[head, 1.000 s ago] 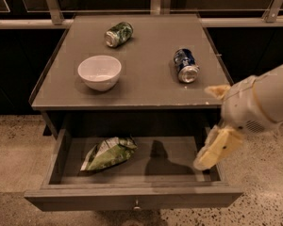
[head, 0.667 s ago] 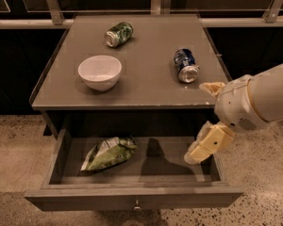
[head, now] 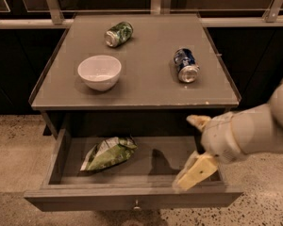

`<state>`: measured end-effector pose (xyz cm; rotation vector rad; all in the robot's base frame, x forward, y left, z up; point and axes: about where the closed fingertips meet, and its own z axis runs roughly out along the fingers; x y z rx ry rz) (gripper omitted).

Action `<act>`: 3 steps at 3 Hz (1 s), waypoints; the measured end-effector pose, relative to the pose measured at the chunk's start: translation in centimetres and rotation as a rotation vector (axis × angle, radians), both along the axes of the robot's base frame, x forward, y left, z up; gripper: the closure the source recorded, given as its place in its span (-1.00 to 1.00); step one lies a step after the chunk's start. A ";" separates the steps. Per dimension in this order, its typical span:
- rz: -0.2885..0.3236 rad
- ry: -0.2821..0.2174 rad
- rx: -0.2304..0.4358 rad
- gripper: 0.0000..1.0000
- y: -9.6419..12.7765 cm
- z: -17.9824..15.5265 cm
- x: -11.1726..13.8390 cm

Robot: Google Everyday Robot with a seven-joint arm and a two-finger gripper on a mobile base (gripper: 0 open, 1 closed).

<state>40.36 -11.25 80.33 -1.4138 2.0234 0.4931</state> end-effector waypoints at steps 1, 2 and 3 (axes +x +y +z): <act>0.051 0.133 0.102 -1.00 3.1 -6.2 -1.4; 0.053 0.153 0.114 -1.00 3.2 -7.1 -1.5; 0.031 0.130 0.107 -1.00 2.8 -6.6 -1.5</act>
Offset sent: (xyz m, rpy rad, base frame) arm -0.0127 0.0279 -0.0559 0.0915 0.1195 0.0462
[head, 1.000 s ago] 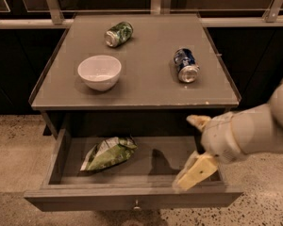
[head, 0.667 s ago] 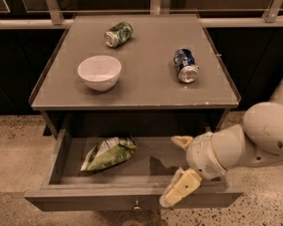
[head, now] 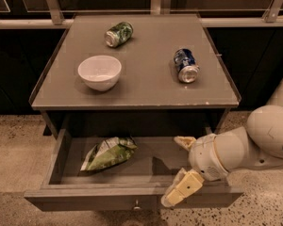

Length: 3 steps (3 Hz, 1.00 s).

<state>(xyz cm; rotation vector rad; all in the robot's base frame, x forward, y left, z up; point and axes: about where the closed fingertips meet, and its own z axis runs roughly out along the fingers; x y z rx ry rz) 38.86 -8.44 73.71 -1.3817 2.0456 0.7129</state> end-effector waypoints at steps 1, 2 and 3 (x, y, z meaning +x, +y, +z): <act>-0.028 -0.065 -0.030 -1.00 -0.2 0.5 0.7; -0.038 -0.137 -0.052 -1.00 1.6 -1.3 2.7; -0.067 -0.204 -0.074 -1.00 2.6 -2.4 5.2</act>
Offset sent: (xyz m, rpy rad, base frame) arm 0.0773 0.0306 -0.0363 -0.0842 -0.2898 -0.1238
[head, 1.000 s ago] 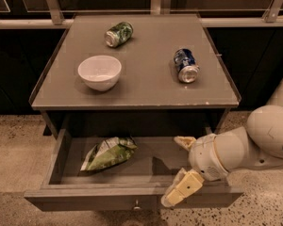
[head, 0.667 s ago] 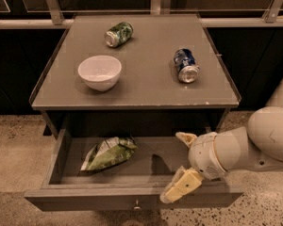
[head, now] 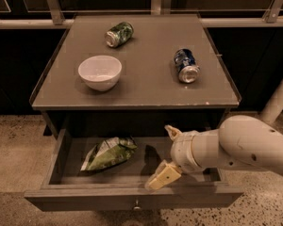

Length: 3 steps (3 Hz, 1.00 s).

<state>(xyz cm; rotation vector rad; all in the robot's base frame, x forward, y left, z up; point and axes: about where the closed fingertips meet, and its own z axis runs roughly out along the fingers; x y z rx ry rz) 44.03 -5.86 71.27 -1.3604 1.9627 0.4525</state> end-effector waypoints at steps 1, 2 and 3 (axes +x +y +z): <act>-0.021 0.005 0.019 -1.00 -0.6 -0.1 0.6; 0.038 0.045 0.047 -1.00 1.2 -0.8 0.9; 0.099 0.084 0.082 -1.00 3.8 -1.9 1.6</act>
Offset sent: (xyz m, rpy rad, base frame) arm 0.0144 0.0360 -0.0194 0.0877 0.1020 0.1194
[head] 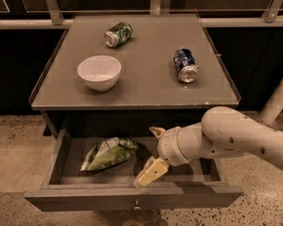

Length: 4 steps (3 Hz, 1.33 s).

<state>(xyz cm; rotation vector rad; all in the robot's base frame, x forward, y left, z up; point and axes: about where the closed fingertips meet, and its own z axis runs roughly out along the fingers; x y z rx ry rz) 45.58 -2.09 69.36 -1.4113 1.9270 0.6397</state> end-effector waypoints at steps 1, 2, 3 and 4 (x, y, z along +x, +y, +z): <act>0.049 0.015 0.029 -1.00 2.6 -0.9 0.8; 0.051 0.016 0.030 -1.00 2.7 -0.9 0.8; 0.007 0.008 0.031 -1.00 2.3 -1.6 0.4; -0.014 -0.003 0.020 -1.00 2.6 -2.9 1.1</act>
Offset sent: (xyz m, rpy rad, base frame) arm 0.0077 0.0235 -0.0076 0.0263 0.0130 0.0441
